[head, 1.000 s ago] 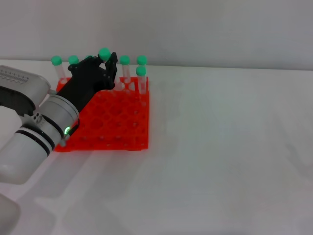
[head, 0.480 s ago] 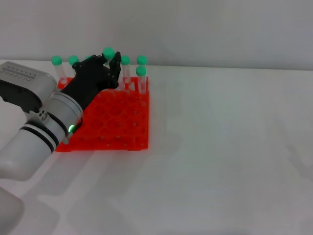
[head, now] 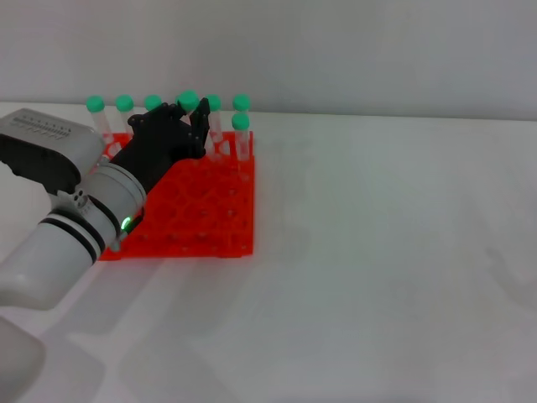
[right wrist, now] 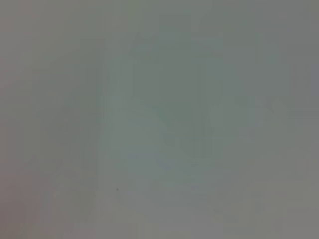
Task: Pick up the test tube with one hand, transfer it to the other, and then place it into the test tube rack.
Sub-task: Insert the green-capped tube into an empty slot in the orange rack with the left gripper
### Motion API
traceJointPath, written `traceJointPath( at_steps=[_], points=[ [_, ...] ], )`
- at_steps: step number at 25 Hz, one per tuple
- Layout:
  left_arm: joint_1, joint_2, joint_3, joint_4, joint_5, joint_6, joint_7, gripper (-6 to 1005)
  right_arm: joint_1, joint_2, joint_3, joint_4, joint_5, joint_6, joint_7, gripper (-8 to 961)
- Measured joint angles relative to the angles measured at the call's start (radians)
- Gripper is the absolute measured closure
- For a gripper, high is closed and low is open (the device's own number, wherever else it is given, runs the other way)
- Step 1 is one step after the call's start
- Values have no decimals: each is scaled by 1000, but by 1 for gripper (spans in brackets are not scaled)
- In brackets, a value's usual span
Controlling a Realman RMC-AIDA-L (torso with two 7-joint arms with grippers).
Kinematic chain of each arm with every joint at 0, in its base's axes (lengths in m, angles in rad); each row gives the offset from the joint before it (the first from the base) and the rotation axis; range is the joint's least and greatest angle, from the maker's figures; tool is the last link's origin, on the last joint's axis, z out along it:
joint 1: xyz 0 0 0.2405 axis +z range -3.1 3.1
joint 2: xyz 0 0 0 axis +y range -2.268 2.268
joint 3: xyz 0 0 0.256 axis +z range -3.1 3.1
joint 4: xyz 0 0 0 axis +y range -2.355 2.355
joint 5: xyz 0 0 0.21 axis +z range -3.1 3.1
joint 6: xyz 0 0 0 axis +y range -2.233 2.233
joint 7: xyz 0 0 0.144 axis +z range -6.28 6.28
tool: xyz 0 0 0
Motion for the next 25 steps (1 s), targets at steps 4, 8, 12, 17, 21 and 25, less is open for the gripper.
traceJointPath(
  at_steps=[4,8,12,17,21,25],
  points=[
    [-7,0,0,0,0,15,0,749,1,0,0,0,0,7,1,81],
    [-14,0,0,-4,0,47,-1,747,6,0,0,0,0,15,1,81],
    [-26,0,0,-4,0,81,-10,745,8,0,0,0,0,15,1,81],
    [-38,0,0,-4,0,122,-24,743,9,1,-1,0,0,15,2,81],
    [-46,0,1,-3,4,144,-29,741,9,2,-1,1,0,17,3,81],
    [-51,0,8,-1,6,177,-29,739,9,2,-1,1,0,24,4,81]
  ],
)
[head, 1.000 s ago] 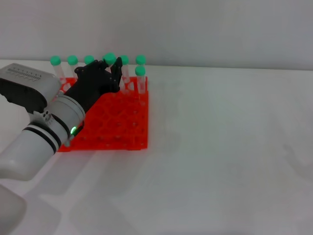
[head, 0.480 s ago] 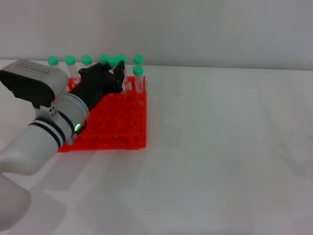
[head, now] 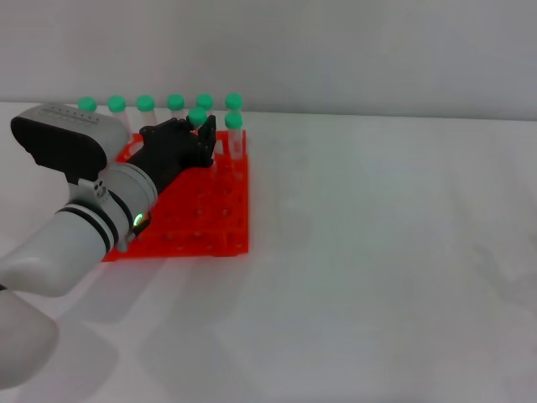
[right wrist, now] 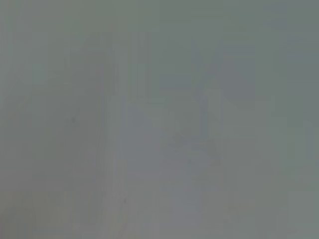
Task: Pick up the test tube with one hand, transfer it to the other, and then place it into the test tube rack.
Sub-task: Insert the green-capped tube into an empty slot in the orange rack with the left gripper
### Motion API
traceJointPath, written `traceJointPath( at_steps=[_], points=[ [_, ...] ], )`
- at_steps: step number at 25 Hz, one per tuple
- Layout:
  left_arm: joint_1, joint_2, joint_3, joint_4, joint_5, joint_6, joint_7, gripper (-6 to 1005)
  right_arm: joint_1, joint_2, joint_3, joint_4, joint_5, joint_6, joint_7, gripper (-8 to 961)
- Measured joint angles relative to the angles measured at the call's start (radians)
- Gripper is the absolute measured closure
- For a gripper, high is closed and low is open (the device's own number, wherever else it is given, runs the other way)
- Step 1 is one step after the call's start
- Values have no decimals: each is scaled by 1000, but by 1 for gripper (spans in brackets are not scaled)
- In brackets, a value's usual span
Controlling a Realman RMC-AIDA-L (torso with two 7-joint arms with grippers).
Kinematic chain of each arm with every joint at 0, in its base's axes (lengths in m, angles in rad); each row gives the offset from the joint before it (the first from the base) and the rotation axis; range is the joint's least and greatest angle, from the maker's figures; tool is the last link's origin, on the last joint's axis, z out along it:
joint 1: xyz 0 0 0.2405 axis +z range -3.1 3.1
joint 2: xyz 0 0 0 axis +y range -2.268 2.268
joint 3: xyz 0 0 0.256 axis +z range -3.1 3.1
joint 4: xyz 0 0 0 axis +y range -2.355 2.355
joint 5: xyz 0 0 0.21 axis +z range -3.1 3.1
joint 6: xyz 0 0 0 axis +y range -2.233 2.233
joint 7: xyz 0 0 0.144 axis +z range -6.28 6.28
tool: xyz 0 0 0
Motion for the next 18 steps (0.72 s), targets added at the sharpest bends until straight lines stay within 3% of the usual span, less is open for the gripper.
traceJointPath(
  at_steps=[8,18],
  points=[
    [24,0,29,-16,-1,-5,4,717,0,0,0,0,0,3,0,81],
    [184,-1,29,-124,-6,-55,8,530,1,0,4,0,0,0,-6,81]
  ],
)
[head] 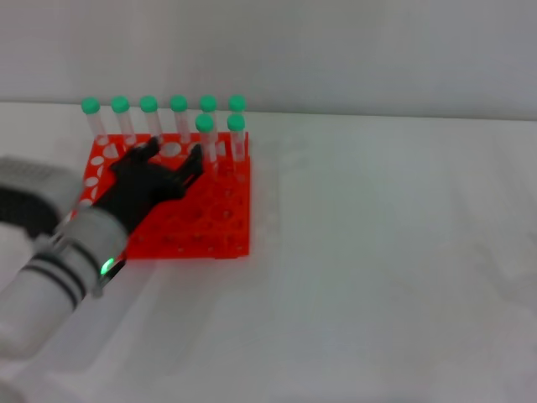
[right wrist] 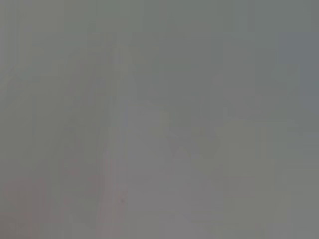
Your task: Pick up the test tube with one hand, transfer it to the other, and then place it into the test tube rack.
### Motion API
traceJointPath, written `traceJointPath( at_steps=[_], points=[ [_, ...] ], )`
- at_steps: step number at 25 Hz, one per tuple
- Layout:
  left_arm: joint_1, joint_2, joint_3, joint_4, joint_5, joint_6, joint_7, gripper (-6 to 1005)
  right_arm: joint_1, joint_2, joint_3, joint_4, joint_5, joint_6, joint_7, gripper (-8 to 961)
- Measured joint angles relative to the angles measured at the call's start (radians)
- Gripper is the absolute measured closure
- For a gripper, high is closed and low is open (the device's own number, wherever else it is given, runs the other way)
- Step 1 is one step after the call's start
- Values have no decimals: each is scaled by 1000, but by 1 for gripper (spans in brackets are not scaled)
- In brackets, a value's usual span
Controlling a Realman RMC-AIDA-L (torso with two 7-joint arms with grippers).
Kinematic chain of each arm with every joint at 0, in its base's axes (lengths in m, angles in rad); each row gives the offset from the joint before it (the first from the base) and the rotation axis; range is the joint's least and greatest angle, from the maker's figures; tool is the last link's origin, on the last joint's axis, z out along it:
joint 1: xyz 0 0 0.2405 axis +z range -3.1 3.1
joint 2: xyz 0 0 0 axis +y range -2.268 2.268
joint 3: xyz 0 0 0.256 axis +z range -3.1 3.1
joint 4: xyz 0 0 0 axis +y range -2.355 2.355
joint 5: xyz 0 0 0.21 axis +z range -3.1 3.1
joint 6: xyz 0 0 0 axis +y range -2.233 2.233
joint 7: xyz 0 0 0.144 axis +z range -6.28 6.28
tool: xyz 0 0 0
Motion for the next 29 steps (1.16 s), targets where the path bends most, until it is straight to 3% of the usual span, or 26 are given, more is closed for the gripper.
traceJointPath(
  at_steps=[3,8,11,18,29],
  points=[
    [117,0,-6,3,-76,-141,0,406,0,0,4,0,0,-3,-1,81],
    [218,2,-7,39,-234,-322,0,202,0,0,6,0,0,-4,-1,81],
    [246,2,-8,103,-331,-445,-7,105,0,0,13,7,5,-6,-3,81],
    [236,5,-8,239,-406,-500,-123,105,5,0,63,39,26,-10,-6,81],
    [225,3,2,241,-395,-503,-131,105,6,-2,74,65,27,-11,-9,81]
  ],
)
